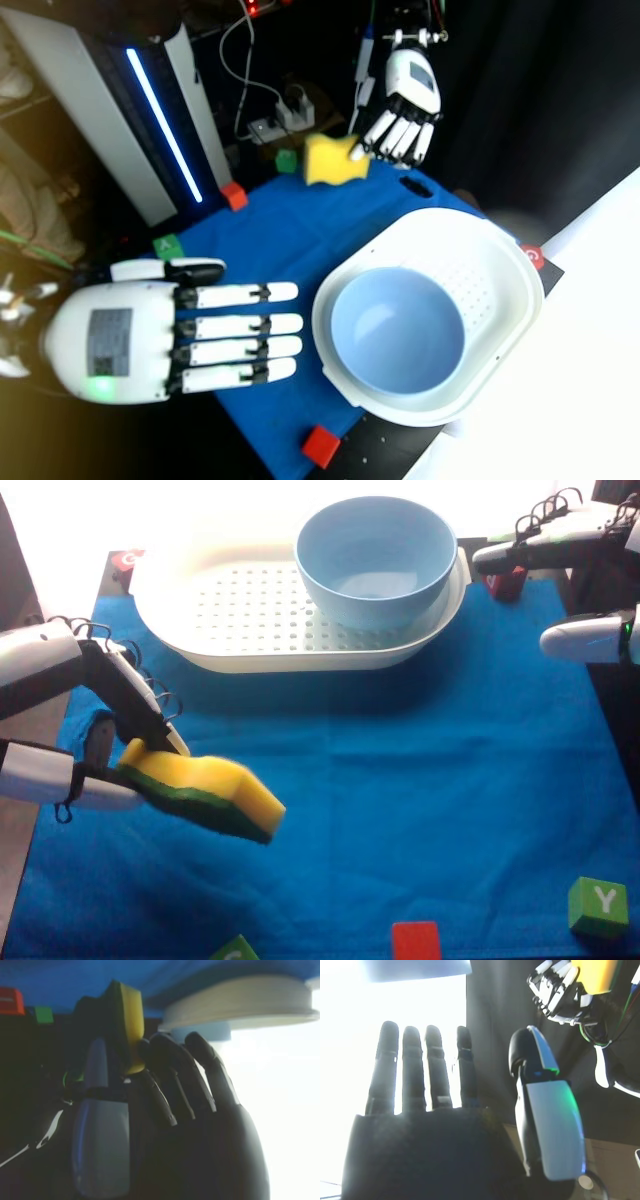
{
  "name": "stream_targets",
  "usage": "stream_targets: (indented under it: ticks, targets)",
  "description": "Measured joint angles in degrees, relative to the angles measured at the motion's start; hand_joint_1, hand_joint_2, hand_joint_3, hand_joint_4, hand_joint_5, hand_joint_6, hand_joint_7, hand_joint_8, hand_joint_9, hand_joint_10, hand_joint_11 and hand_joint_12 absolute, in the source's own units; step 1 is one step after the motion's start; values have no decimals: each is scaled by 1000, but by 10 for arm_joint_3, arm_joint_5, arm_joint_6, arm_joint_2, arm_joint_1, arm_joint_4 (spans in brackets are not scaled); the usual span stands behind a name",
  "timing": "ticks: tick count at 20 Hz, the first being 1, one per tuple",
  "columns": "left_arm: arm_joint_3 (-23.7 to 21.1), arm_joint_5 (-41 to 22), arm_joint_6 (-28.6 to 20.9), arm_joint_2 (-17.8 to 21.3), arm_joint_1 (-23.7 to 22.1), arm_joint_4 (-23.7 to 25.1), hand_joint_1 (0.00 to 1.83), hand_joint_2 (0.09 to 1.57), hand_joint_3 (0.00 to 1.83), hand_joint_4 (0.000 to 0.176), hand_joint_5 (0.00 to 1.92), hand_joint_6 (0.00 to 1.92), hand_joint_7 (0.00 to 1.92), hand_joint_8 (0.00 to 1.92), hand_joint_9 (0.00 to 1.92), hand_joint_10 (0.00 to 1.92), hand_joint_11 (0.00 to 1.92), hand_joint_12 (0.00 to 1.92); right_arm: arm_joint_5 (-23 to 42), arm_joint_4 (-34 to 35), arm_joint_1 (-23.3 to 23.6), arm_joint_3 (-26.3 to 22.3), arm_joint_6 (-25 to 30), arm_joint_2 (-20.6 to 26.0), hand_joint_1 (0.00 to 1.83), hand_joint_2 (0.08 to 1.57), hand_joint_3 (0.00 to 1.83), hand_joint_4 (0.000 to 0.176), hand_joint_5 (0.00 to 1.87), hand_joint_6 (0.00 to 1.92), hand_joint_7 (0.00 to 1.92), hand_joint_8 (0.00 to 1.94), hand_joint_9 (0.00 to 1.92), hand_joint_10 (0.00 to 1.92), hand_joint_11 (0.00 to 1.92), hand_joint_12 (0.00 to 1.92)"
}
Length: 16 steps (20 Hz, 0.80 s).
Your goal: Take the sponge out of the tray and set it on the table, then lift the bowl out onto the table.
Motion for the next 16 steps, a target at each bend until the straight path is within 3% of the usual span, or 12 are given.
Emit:
stream_targets:
  ticks: [1, 2, 3, 5, 6, 8, 11, 12, 13, 15, 16]
  targets:
    - [0, 0, 0, 0, 1, -2, 1063, 1036, 1, 176, 1135, 712, 1139, 53, 701, 1139, 333, 1448, 0, 0, 0, 0, 0, 0, 551, 1234, 1, 49, 396, 6, 298, 6, 229, 3, 14, 498]
    - [0, -2, 0, 0, 2, -3, 1062, 1038, 0, 176, 1131, 720, 1132, 42, 689, 1113, 340, 1422, 0, -1, 0, 0, 0, 0, 551, 1232, 0, 52, 398, 7, 293, 3, 230, 3, 32, 507]
    - [0, -2, 0, 0, 3, -4, 972, 985, 0, 0, 1029, 304, 1125, 30, 684, 1071, 361, 1387, 0, -1, 0, 0, 0, 0, 537, 1233, 1, 64, 395, 3, 284, 1, 213, 2, 6, 477]
    - [1, -3, 0, -1, 4, -5, 973, 958, 0, 0, 1066, 45, 1141, 23, 710, 985, 383, 1315, 0, -1, 0, 0, 0, 0, 559, 1245, 5, 50, 396, 2, 288, 2, 210, 0, 5, 476]
    - [1, -4, 0, -1, 4, -9, 956, 954, 0, 0, 1082, 22, 1146, 20, 719, 960, 388, 1270, 0, -1, 0, 0, 0, 0, 562, 1246, 3, 41, 401, 2, 291, 2, 198, 1, 0, 443]
    - [3, -8, 3, -1, 4, -22, 950, 965, 0, 0, 1079, 2, 1133, 7, 740, 851, 409, 1226, 0, -2, 0, 0, 0, 0, 553, 1253, 3, 41, 410, 2, 289, 1, 177, 2, 0, 310]
    - [6, -14, 9, -1, 4, -31, 965, 945, 0, 0, 1070, 0, 1097, 0, 721, 759, 401, 1195, 0, -1, 0, 0, 0, -1, 529, 1249, 0, 28, 418, 3, 291, 0, 179, 2, 3, 265]
    - [6, -14, 11, -1, 4, -31, 945, 934, 0, 0, 973, 0, 997, 0, 649, 734, 304, 1213, 0, -1, 0, 0, 0, -2, 529, 1252, 1, 20, 412, 0, 287, 0, 172, 0, 3, 265]
    - [6, -15, 12, -1, 4, -33, 936, 916, 0, 0, 887, 0, 912, 0, 595, 660, 228, 1224, 0, -2, 0, 0, 1, -2, 525, 1246, 0, 27, 408, 0, 283, 0, 174, 2, 12, 271]
    - [5, -15, 25, -1, 4, -38, 812, 895, 0, 57, 610, 0, 598, 0, 510, 194, 155, 1163, 0, -2, 0, 0, 2, -2, 504, 1246, 0, 48, 373, 0, 266, 0, 168, 0, 19, 281]
    - [6, -15, 31, -1, 4, -49, 704, 907, 0, 67, 493, 0, 456, 0, 423, 62, 74, 1040, 0, -1, 0, 0, 2, -2, 541, 1223, 0, 48, 380, 3, 275, 3, 191, 8, 53, 305]
